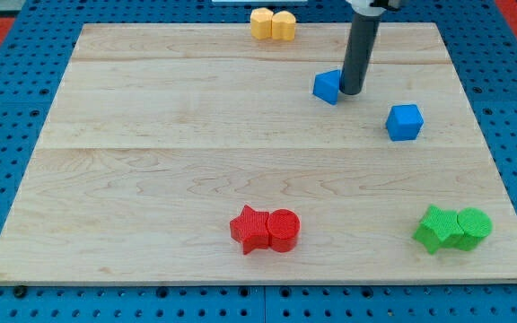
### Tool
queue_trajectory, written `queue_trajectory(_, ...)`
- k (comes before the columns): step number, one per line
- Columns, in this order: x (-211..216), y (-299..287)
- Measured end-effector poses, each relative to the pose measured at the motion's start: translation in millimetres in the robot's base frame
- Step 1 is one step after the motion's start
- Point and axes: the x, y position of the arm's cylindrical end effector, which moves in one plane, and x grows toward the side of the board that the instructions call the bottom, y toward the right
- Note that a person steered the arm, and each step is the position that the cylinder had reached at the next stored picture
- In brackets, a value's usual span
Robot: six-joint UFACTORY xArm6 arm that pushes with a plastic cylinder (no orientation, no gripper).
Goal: Push the blue triangle towards the bottom left side of the board
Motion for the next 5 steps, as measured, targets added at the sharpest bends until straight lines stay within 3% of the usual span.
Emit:
queue_trajectory(4, -42, -157)
queue_trajectory(5, -35, -183)
